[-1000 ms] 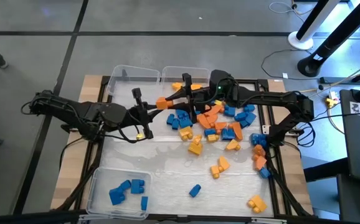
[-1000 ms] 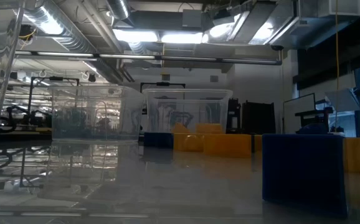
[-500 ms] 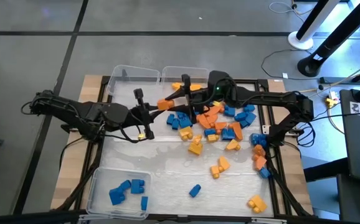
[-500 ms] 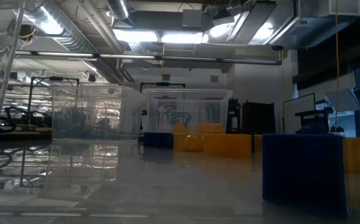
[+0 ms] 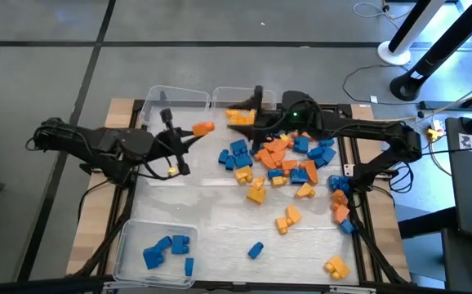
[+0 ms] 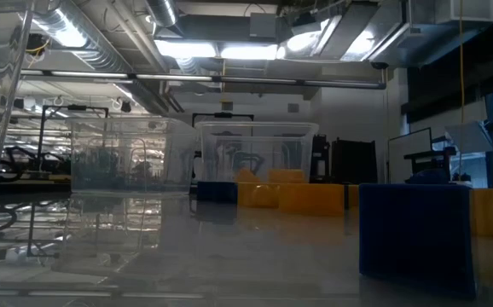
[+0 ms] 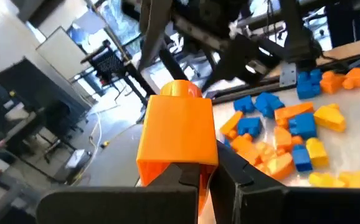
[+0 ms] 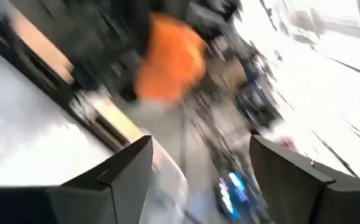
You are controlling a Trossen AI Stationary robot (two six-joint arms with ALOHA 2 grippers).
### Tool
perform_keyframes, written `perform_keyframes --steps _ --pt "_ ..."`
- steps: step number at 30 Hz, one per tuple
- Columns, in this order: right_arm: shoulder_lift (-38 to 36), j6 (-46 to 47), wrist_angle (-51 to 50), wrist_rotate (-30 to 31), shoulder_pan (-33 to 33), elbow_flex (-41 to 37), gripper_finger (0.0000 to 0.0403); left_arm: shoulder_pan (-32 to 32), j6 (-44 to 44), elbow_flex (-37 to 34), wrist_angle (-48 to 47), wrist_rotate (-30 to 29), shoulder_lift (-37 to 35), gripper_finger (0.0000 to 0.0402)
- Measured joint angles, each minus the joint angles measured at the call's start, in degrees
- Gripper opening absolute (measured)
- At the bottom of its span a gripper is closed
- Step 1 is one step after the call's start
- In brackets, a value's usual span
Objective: Sort blocks
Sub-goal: Put the orange game piece into the top left transparent bin
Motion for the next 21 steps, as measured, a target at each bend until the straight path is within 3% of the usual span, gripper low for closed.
perform_keyframes --steps 7,14,21 --pt "-3.89 -0.01 -14.9 11.15 0.0 0.0 0.0264 7.52 -5.8 0.02 -8.88 -1.6 -3.97 0.0004" --pt "-4.36 4.41 -30.14 12.01 0.0 0.0 0.0264 20.32 -12.44 0.02 -18.07 -1.61 -3.57 0.0003" --pt "-4.19 5.77 -38.28 12.01 0.0 0.0 0.0264 32.13 -16.69 0.02 -23.57 0.49 -0.3 0.0004"
